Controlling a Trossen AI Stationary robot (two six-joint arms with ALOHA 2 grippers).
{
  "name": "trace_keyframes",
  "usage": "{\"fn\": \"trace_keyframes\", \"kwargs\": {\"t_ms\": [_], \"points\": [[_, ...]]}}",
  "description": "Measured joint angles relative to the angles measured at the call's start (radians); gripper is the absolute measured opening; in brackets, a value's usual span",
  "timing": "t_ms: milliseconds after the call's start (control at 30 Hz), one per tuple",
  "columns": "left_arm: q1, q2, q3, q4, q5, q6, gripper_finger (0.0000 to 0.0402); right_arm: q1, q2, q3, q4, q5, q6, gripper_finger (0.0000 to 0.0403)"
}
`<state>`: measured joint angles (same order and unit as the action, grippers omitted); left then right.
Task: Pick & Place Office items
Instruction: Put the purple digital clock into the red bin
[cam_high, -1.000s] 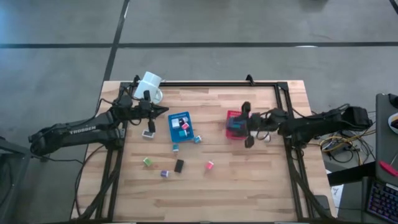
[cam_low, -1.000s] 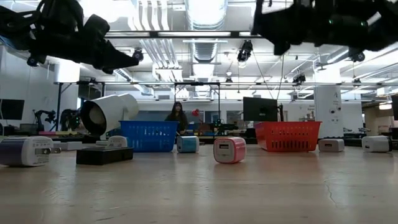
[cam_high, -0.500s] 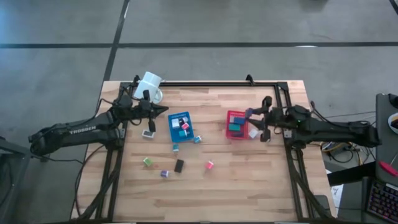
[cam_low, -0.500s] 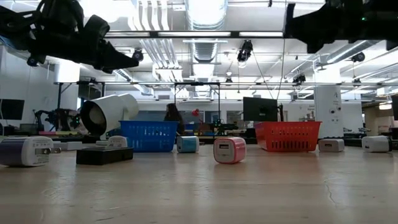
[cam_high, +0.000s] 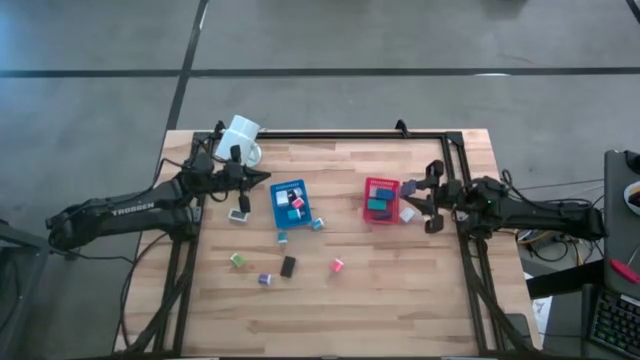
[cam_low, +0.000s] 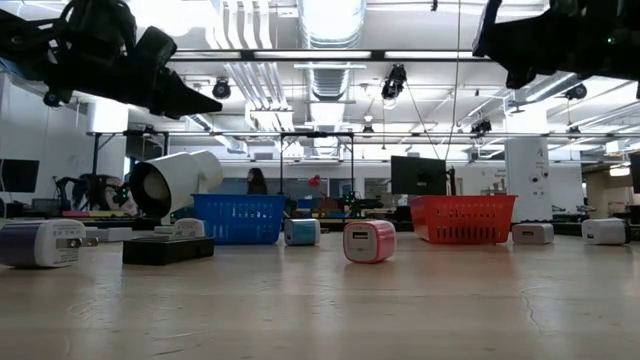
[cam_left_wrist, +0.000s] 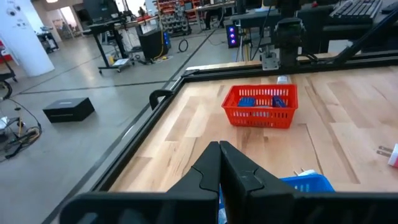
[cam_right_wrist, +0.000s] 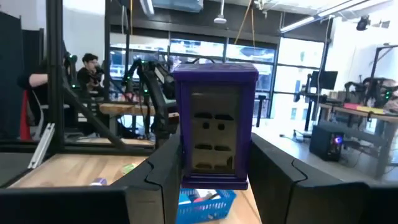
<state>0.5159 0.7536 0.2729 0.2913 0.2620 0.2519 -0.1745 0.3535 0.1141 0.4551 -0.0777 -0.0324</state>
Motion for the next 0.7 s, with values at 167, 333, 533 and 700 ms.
{"fn": "trace_keyframes", "kwargs": {"t_ms": [167, 333, 533, 700], "points": [[0.000, 0.000, 0.000, 0.000, 0.000, 0.015, 0.0005, -0.001, -0.055, -0.039, 0.001, 0.000, 0.011, 0.0137], [0.000, 0.000, 0.000, 0.001, 0.001, 0.022, 0.0005, -0.002, -0.088, -0.067, 0.000, 0.028, 0.044, 0.0137], [0.000, 0.000, 0.000, 0.008, 0.001, 0.033, 0.0005, -0.002, -0.088, -0.073, -0.003, 0.029, 0.047, 0.0137], [0.000, 0.000, 0.000, 0.015, 0.002, 0.033, 0.0005, -0.002, -0.079, -0.073, -0.003, 0.032, 0.048, 0.0137]]}}
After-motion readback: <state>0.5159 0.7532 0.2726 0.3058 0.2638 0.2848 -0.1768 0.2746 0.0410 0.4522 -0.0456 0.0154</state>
